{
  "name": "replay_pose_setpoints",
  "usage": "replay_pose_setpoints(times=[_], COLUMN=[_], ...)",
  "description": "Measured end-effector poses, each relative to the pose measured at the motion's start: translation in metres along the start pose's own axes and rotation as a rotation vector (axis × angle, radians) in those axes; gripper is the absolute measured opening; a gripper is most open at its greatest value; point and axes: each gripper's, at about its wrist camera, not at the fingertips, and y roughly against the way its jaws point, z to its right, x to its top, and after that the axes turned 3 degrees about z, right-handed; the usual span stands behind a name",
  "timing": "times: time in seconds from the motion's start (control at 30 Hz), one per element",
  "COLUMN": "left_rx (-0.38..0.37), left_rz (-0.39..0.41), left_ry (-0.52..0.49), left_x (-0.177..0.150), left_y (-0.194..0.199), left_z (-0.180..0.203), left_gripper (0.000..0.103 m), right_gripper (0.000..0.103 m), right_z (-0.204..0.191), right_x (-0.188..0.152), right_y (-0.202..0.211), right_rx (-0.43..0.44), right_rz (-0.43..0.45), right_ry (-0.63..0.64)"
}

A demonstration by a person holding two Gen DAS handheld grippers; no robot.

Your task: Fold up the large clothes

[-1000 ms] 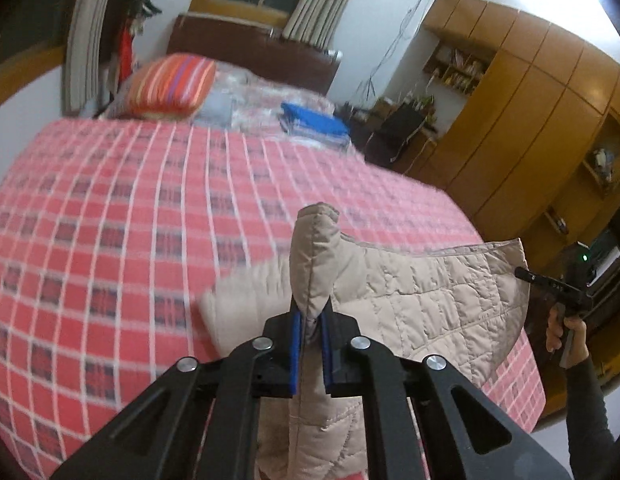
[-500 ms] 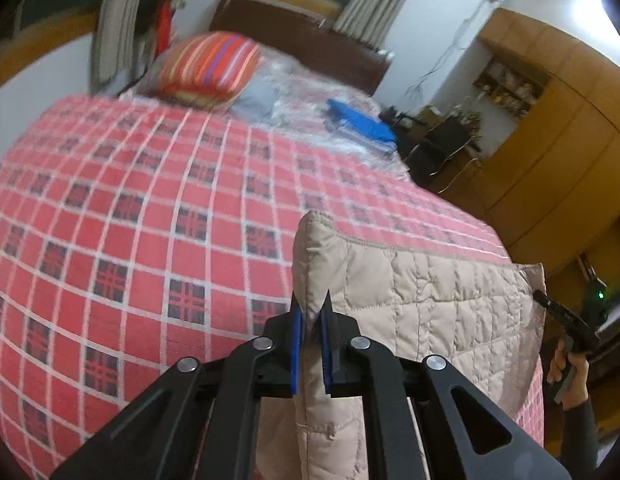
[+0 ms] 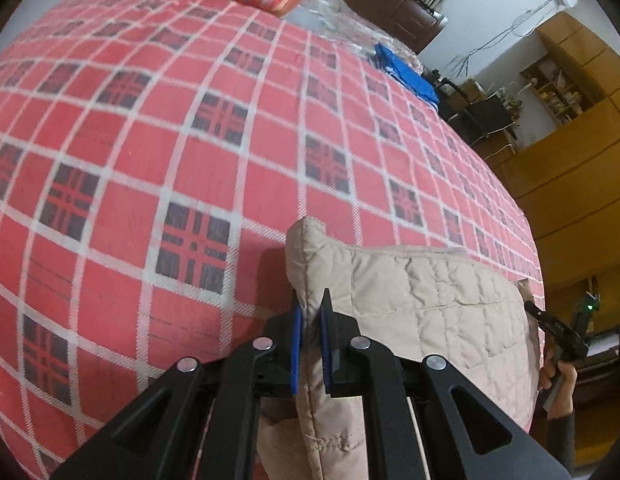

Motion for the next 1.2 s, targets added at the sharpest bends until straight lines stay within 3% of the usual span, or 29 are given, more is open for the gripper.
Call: replay_pose_setpoints(times=[0.2, 0.23, 0.3, 0.33, 0.37, 0.4, 0.47, 0.5, 0.57, 0.7, 0.73, 0.77, 0.8, 0.87, 0.97, 1.07, 1.2], left_rx=[0.022, 0.027, 0.071, 0.107, 0.087, 0.005, -0.122, -0.150, -0.146, -0.028, 0.006, 0.036, 0.033, 0.031, 0.010, -0.100, -0.128], left_rz=[-0.015, -0.008, 0.057, 0.095, 0.132, 0.146, 0.107, 0.076, 0.021, -0.040, -0.054, -0.057, -0.063, -0.063, -0.019, 0.018, -0.024], left_ry=[0.007, 0.014, 0.053, 0.063, 0.062, 0.052, 0.015, 0.000, -0.022, -0.030, -0.027, -0.024, -0.015, -0.012, -0.058, -0.148, -0.216], left_x=[-0.004, -0.004, -0.003, -0.005, -0.007, -0.011, -0.017, -0.023, -0.032, -0.043, -0.045, -0.047, -0.048, -0.046, -0.049, -0.080, -0.142], left_y=[-0.009, -0.006, 0.017, 0.032, 0.047, 0.059, 0.062, 0.056, 0.039, 0.002, -0.008, -0.014, -0.016, -0.011, 0.021, 0.065, 0.076], left_z=[-0.004, -0.003, 0.001, 0.004, 0.010, 0.018, 0.033, 0.041, 0.049, 0.044, 0.039, 0.035, 0.032, 0.033, 0.045, 0.059, 0.052], left_gripper=[0.011, 0.012, 0.020, 0.020, 0.020, 0.020, 0.021, 0.021, 0.021, 0.019, 0.014, 0.002, 0.002, 0.002, 0.003, 0.014, 0.017], right_gripper=[0.023, 0.029, 0.051, 0.052, 0.052, 0.052, 0.051, 0.050, 0.047, 0.036, 0.031, 0.019, 0.014, 0.014, 0.020, 0.019, 0.019], right_z=[0.009, 0.010, 0.010, 0.009, 0.009, 0.008, 0.006, 0.004, -0.002, -0.004, -0.001, -0.002, 0.000, 0.000, -0.010, -0.030, -0.044], right_x=[-0.006, -0.006, -0.005, -0.005, -0.006, -0.008, -0.018, -0.023, -0.034, -0.048, -0.050, -0.052, -0.053, -0.050, -0.050, -0.072, -0.115], right_y=[-0.010, -0.007, 0.012, 0.033, 0.046, 0.056, 0.069, 0.070, 0.064, 0.040, 0.032, 0.027, 0.022, 0.023, 0.048, 0.088, 0.096], right_rx=[0.000, -0.006, -0.049, -0.028, -0.008, 0.022, 0.099, 0.125, 0.159, 0.149, 0.127, 0.098, 0.081, 0.079, 0.105, 0.210, 0.247], right_rz=[-0.031, -0.023, 0.030, 0.075, 0.091, 0.097, 0.076, 0.061, 0.019, -0.050, -0.070, -0.083, -0.093, -0.099, -0.057, -0.012, -0.034], right_ry=[-0.046, -0.049, -0.050, -0.038, -0.027, -0.023, -0.026, -0.025, -0.018, -0.022, -0.026, -0.019, -0.015, -0.026, -0.013, 0.035, 0.066])
